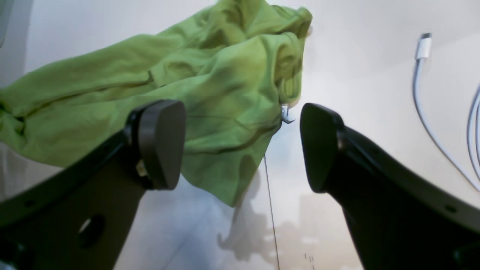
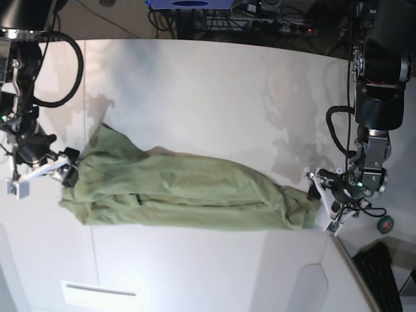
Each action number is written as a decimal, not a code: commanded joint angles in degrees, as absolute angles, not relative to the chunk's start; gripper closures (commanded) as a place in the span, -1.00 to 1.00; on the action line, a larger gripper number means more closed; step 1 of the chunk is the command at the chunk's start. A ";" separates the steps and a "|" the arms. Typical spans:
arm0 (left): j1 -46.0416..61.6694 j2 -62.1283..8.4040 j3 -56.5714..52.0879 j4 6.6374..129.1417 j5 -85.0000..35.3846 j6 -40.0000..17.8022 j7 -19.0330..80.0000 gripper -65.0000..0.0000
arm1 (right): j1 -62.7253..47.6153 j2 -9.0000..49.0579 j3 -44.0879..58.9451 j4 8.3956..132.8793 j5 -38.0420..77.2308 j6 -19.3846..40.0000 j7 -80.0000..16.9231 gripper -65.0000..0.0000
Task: Layout the t-shirt on the table in an organized manner, then fold the t-shirt properly
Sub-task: 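Hold the shirt ends with both grippers, adjusting the right gripper's grip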
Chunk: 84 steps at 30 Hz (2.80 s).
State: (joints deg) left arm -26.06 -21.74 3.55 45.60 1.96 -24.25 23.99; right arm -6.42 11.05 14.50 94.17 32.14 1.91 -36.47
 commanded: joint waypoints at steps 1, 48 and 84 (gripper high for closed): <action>-28.70 -21.85 3.56 45.76 1.80 -24.57 22.90 -0.26 | -5.76 11.56 14.55 95.34 32.66 1.98 -35.30 -0.37; -38.64 -19.65 11.91 31.34 1.71 -27.65 19.56 -0.13 | -5.93 11.47 14.81 99.21 33.01 1.80 -35.47 -0.37; -43.47 -25.89 11.91 25.10 1.80 -31.96 19.12 -0.21 | -7.52 11.56 14.55 98.77 32.75 1.71 -35.56 -0.37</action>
State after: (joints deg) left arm -41.41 -25.56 12.14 24.27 2.28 -31.94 19.92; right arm -8.27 10.87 14.31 97.91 32.40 1.89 -36.95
